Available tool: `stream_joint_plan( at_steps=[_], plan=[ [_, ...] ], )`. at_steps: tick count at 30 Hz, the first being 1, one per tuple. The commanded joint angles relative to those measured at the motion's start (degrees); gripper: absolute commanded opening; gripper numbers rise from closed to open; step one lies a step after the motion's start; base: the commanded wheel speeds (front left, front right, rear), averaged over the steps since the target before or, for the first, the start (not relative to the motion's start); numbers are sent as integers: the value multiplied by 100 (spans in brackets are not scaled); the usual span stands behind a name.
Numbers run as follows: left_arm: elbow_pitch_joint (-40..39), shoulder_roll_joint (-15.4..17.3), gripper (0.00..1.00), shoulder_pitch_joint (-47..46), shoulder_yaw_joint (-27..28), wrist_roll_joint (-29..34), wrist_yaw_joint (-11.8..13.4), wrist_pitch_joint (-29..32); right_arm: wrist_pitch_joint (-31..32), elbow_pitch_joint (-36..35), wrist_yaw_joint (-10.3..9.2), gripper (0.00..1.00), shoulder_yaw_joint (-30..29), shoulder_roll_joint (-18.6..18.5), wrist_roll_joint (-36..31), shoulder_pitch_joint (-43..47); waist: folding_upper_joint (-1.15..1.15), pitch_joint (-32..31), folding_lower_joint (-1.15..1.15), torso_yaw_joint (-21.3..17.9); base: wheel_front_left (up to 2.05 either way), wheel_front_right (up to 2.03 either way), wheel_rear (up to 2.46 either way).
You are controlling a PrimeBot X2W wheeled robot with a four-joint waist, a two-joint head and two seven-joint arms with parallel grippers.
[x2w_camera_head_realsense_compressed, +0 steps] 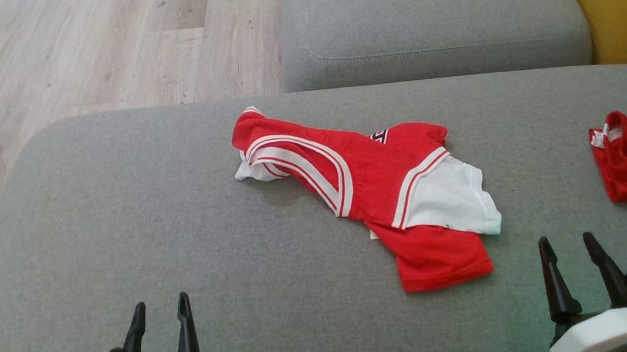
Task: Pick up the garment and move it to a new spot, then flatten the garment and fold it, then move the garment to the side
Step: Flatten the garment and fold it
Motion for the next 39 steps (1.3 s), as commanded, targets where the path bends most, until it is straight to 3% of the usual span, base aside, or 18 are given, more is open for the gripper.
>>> stream_joint_plan(
  at_steps=[1,20,31,39],
  plan=[
    [-195,144,100,-233,282,47,22,-70,-70,-142,37,100,153,-42,5,-165,0,4,0,7,0,0,0],
    [-236,50,100,-246,168,66,28,-36,-30,156,37,100,-29,-42,-343,-521,0,190,0,160,0,0,0],
    [-269,-72,100,-474,77,170,9,-23,379,1376,37,100,-547,-42,-2001,-1392,0,810,0,741,0,0,0],
    [-207,-167,100,-562,134,230,-37,-46,-15,2209,37,100,-974,-42,-2572,-1957,0,1088,0,972,0,0,0]
  ],
)
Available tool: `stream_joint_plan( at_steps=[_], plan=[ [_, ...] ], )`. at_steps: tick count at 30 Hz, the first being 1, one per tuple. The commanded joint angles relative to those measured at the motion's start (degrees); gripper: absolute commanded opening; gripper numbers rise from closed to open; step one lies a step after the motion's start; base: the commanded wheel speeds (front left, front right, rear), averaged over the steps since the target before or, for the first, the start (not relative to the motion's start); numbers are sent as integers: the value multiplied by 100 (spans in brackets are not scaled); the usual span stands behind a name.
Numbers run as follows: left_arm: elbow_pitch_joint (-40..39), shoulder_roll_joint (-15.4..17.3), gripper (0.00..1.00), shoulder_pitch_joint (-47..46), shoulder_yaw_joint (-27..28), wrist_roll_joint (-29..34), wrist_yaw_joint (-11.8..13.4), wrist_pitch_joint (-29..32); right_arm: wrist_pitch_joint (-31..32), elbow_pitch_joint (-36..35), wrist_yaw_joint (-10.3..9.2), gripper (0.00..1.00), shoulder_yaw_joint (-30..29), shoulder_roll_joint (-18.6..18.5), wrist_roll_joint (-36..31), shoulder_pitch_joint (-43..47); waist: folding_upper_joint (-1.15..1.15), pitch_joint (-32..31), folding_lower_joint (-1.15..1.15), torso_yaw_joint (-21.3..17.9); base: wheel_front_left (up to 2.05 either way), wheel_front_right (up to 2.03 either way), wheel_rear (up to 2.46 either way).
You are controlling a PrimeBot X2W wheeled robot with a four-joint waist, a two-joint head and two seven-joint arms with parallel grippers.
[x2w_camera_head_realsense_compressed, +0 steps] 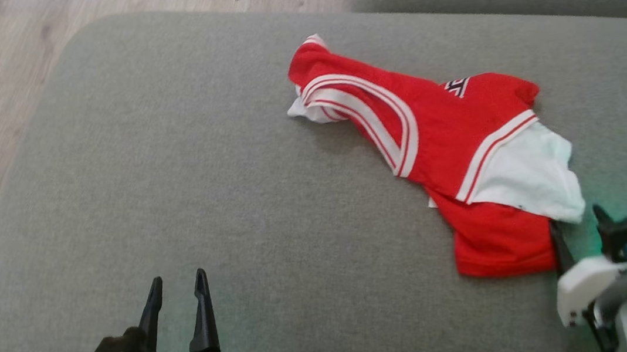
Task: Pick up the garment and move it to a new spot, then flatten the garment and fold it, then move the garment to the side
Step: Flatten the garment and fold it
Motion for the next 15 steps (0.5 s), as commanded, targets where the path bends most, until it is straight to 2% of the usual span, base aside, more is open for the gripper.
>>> stream_joint_plan(
  at_steps=[1,11,12,14,15],
  plan=[
    [-111,58,100,-277,229,61,-36,-57,-215,-32,37,100,83,-41,-166,-440,0,98,-1,84,0,0,0],
    [-54,12,100,-275,239,120,-74,-67,-612,195,37,100,78,-41,-499,-918,0,118,-1,94,0,0,0],
    [-47,9,100,-270,237,123,-75,-67,-629,219,37,49,85,-41,-511,-937,0,110,-1,90,0,0,0],
    [-31,6,100,-260,229,126,-79,-68,-646,311,37,0,87,-41,-500,-961,0,84,-1,83,0,0,0],
    [-18,6,100,-250,220,129,-82,-68,-664,376,37,0,81,-41,-468,-990,0,61,-1,78,0,0,0]
  ],
)
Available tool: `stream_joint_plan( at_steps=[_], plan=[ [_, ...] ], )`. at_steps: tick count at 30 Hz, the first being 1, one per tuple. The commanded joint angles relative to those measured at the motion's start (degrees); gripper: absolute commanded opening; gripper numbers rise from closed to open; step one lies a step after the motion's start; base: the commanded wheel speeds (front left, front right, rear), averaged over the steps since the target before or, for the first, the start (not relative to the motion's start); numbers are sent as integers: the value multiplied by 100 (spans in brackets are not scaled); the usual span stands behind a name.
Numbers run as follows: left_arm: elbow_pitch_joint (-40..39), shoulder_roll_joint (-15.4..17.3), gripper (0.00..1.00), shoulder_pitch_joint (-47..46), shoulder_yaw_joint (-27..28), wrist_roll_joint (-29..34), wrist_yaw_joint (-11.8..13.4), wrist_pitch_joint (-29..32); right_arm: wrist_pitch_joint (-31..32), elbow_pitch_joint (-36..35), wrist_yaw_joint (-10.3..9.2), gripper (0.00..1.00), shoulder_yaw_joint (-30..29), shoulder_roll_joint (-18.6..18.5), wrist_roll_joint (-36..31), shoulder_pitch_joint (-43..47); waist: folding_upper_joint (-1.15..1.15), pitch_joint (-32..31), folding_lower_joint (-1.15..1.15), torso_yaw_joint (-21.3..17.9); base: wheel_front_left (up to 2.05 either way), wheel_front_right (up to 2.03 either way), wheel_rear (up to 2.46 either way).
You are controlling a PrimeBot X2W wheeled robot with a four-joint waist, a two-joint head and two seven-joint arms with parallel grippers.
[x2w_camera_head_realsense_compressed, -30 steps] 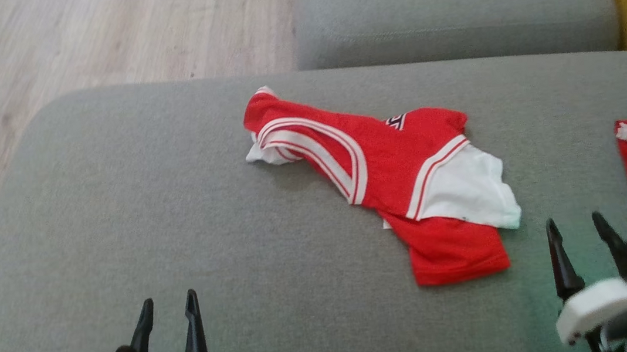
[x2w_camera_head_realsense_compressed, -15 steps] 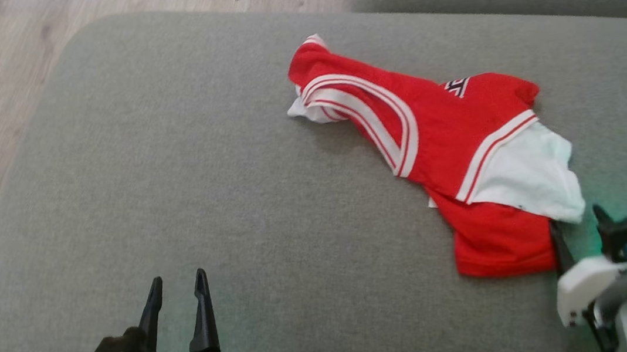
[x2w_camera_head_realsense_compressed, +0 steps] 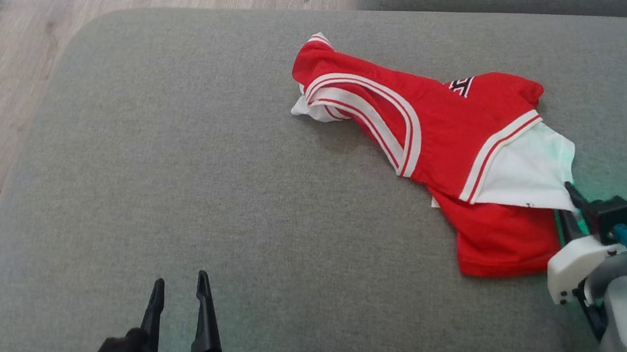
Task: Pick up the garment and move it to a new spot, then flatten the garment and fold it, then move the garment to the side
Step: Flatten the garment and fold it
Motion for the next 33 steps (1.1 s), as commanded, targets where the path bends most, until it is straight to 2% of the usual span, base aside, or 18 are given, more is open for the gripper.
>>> stream_joint_plan(
  at_steps=[1,5,10,20,26,27,28,29,33],
  plan=[
    [-126,60,100,-245,193,49,-9,-61,-103,-134,37,0,158,-38,65,-307,0,-23,0,-4,0,0,0],
    [-107,72,100,-210,182,56,4,-61,-139,-357,37,0,680,-38,580,-319,0,-117,0,-23,0,0,0],
    [-127,117,100,-146,238,45,45,-63,-138,-1067,37,0,2011,-38,1472,-56,0,-227,0,-55,0,0,0],
    [-364,25,100,-216,280,203,76,-68,648,-2333,37,0,4599,-38,2816,187,0,-286,0,86,0,0,0],
    [-504,24,100,-246,355,288,115,-70,964,-2523,37,0,5700,-38,3465,83,0,-271,0,205,0,0,0],
    [-517,28,100,-237,374,294,121,-70,1015,-2478,37,4,5784,-38,3525,69,0,-268,0,211,0,0,0],
    [-525,33,100,-226,391,297,122,-70,1045,-2436,37,31,5852,-38,3562,52,0,-257,0,211,0,0,0],
    [-528,34,100,-217,407,301,122,-70,1042,-2404,37,99,5897,-38,3596,36,0,-249,0,209,0,0,0],
    [-532,21,100,-177,454,318,132,-71,1002,-2316,37,100,5924,-38,3651,13,0,-239,0,165,0,0,0]
  ],
)
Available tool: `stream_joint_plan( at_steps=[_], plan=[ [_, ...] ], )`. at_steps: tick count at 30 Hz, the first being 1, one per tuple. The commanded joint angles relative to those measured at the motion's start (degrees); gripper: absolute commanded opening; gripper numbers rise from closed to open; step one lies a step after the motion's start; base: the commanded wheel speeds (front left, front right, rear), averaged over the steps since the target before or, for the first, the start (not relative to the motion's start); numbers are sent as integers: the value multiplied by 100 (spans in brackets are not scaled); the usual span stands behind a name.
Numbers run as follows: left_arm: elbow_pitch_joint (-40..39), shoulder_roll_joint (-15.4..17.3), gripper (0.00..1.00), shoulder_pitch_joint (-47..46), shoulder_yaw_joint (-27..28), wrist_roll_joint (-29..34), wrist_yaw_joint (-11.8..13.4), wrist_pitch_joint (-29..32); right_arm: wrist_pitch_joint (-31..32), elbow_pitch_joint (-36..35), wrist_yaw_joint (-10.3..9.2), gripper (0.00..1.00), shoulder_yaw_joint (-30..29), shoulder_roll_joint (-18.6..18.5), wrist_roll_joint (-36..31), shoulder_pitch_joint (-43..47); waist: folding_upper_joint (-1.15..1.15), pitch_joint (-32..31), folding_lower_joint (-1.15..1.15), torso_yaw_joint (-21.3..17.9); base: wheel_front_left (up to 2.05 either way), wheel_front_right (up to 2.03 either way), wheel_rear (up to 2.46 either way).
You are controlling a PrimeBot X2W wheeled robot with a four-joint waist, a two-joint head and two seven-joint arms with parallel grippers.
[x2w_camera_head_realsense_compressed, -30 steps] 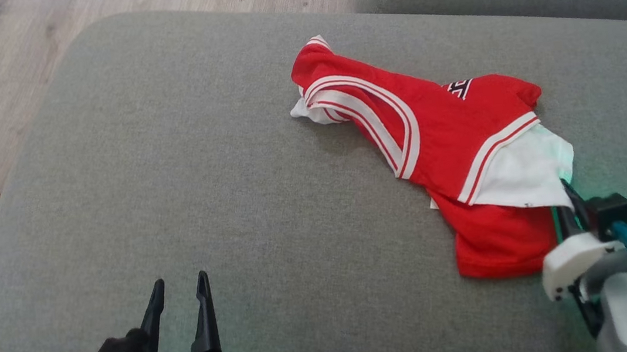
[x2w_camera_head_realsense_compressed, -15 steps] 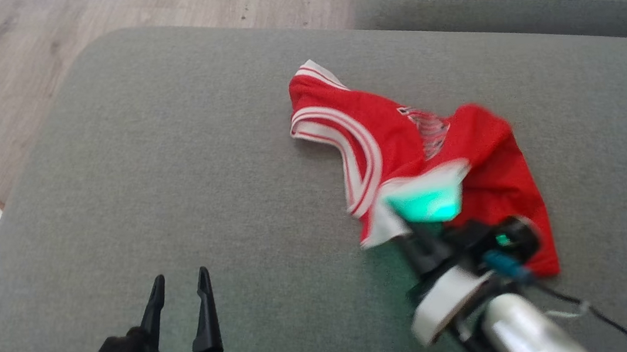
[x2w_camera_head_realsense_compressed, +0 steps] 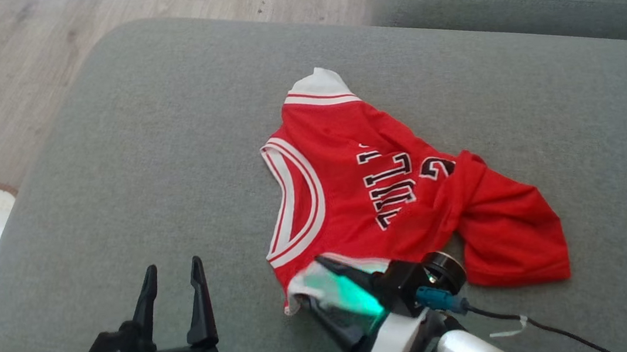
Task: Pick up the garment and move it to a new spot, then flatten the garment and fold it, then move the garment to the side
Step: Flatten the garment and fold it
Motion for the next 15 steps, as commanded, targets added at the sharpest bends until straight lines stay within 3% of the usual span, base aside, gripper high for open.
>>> stream_joint_plan(
  at_steps=[1,8,15],
  plan=[
    [-188,54,100,-187,246,69,41,-70,-61,-143,37,100,47,31,8,-231,0,-3,0,-48,0,0,0],
    [-146,25,100,-134,274,109,16,-70,-149,-94,37,100,-499,31,-290,-48,0,-121,0,-300,0,0,0],
    [-162,47,100,-54,272,124,23,-70,-149,-323,37,100,-1870,31,-696,365,0,-274,0,-552,0,0,0]
  ],
)
